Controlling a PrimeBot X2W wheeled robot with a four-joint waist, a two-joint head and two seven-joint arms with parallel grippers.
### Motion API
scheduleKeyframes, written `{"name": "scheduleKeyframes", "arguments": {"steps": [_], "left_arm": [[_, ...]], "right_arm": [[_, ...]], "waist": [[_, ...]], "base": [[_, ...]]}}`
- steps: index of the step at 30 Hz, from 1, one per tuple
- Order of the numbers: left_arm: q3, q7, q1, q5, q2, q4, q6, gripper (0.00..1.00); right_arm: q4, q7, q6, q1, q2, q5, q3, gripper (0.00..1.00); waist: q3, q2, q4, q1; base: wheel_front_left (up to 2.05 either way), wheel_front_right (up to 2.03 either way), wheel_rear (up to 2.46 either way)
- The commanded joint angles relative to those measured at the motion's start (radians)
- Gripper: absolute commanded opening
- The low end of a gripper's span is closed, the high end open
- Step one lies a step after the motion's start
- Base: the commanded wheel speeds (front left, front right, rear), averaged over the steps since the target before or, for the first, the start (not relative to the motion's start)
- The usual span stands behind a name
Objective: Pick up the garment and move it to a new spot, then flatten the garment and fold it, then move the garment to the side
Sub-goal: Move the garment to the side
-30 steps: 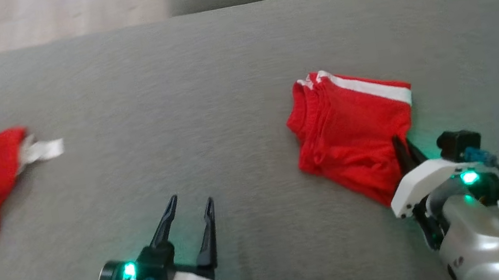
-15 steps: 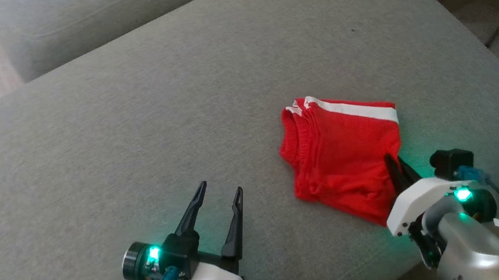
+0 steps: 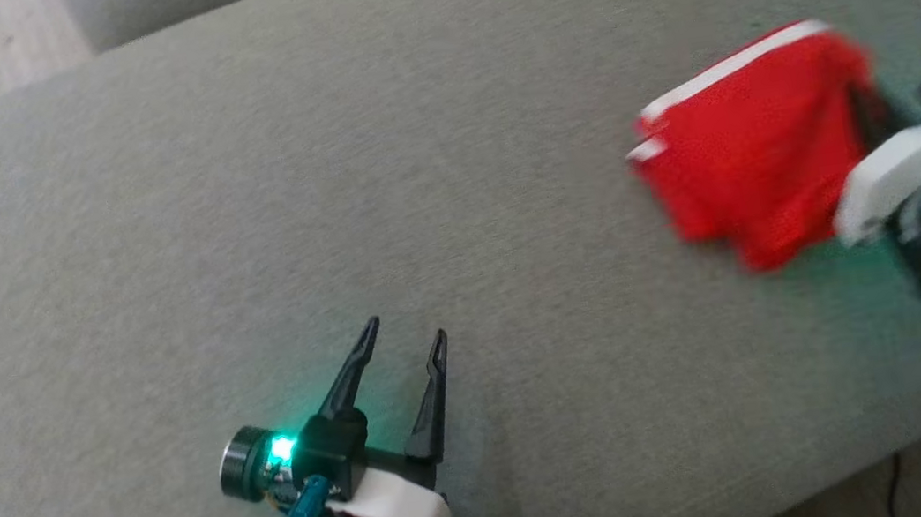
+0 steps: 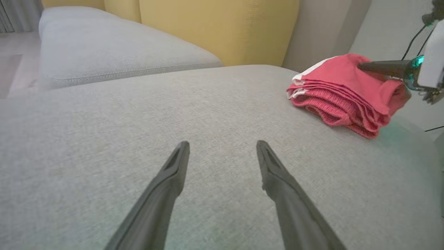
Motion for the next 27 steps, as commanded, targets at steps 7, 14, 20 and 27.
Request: {"name": "scheduleKeyframes", "arguments": {"steps": [7,14,20,27], "left_arm": [[0.055,-0.010,-0.046,0.036,0.000,-0.035,-0.013,1.00],[0.080,-0.010,-0.063,0.049,0.000,-0.029,-0.018,1.00],[0.131,-0.010,-0.058,0.053,0.000,-0.027,-0.005,1.00],[0.243,-0.010,-0.024,0.051,0.020,-0.034,0.028,1.00]], "right_arm": [[0.043,0.062,-0.001,-0.144,-0.170,-0.139,-0.161,0.00],[0.015,0.041,-0.001,-0.183,-0.204,-0.272,-0.355,1.00],[-0.057,-0.049,-0.001,-0.176,-0.087,-0.345,-0.479,1.00],[-0.209,-0.069,-0.001,-0.110,0.121,-0.292,-0.352,1.00]], "waist": [[0.081,0.0000,0.113,-0.0001],[0.101,0.0000,0.135,-0.0001],[0.068,0.0000,0.141,-0.0001],[0.011,0.0000,0.156,-0.0001]], "base": [[0.00,0.00,0.00],[0.00,0.00,0.00],[0.00,0.00,0.00],[0.00,0.00,0.00]]}}
